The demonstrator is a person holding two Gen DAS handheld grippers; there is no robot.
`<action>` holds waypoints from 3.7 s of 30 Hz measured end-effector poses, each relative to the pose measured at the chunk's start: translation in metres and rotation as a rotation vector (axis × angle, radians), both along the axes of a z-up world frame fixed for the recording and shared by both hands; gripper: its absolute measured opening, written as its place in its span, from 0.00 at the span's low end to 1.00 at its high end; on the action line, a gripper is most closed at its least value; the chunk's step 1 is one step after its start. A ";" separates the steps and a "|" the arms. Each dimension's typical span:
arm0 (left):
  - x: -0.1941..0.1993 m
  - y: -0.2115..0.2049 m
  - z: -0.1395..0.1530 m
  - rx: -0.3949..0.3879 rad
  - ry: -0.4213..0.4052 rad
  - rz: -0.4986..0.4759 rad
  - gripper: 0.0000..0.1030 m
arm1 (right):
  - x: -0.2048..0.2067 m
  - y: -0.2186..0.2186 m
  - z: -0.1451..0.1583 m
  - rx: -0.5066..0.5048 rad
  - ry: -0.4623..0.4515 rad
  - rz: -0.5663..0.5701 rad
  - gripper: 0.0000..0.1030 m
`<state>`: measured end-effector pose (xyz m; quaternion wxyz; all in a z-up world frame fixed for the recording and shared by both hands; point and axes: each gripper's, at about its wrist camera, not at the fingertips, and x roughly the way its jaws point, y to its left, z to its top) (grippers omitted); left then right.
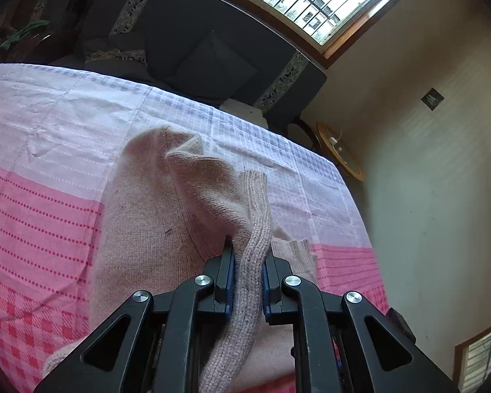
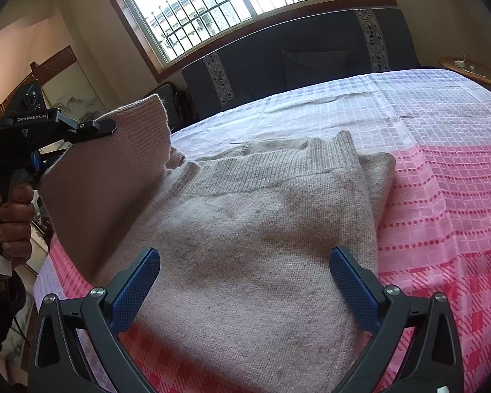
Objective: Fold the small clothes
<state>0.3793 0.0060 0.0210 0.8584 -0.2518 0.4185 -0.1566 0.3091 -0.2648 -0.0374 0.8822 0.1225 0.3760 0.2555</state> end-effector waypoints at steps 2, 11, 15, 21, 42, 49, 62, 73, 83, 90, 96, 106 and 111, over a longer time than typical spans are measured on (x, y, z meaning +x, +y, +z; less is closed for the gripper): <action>0.005 -0.016 -0.003 -0.004 0.015 -0.013 0.13 | 0.000 -0.001 0.000 0.009 -0.001 -0.001 1.00; 0.022 -0.081 -0.020 -0.022 0.065 -0.070 0.13 | 0.000 -0.006 -0.001 0.050 0.006 0.005 1.00; 0.024 -0.104 -0.023 -0.027 0.078 -0.113 0.13 | -0.001 -0.007 -0.002 0.062 0.010 0.019 1.00; 0.037 -0.128 -0.038 -0.116 0.127 -0.266 0.15 | 0.000 -0.008 -0.002 0.082 0.015 0.034 1.00; -0.063 -0.055 -0.055 -0.017 -0.117 -0.294 0.56 | 0.059 -0.058 -0.025 0.648 0.323 0.145 1.00; -0.110 -0.146 -0.076 0.162 -0.200 -0.580 0.56 | 0.090 -0.030 -0.010 0.513 0.368 0.144 1.00; -0.126 -0.059 -0.044 0.103 -0.341 -0.380 0.56 | 0.088 -0.014 0.007 0.162 0.284 0.118 0.15; -0.092 -0.025 -0.089 0.150 -0.207 -0.270 0.57 | 0.097 -0.075 -0.027 0.324 0.311 0.058 0.14; -0.088 -0.020 -0.089 0.151 -0.243 -0.252 0.57 | 0.063 -0.102 -0.020 0.444 0.308 0.024 0.59; -0.100 -0.022 -0.085 0.146 -0.255 -0.207 0.57 | -0.011 -0.078 0.026 0.082 0.088 -0.021 0.59; -0.104 -0.021 -0.098 0.121 -0.199 -0.187 0.57 | 0.001 -0.045 0.024 0.042 0.143 0.043 0.41; -0.116 -0.026 -0.083 0.142 -0.265 -0.214 0.57 | 0.001 -0.092 -0.051 0.498 0.430 -0.035 0.13; -0.115 -0.040 -0.068 0.136 -0.314 -0.246 0.57 | 0.015 -0.095 -0.032 0.506 0.391 0.015 0.48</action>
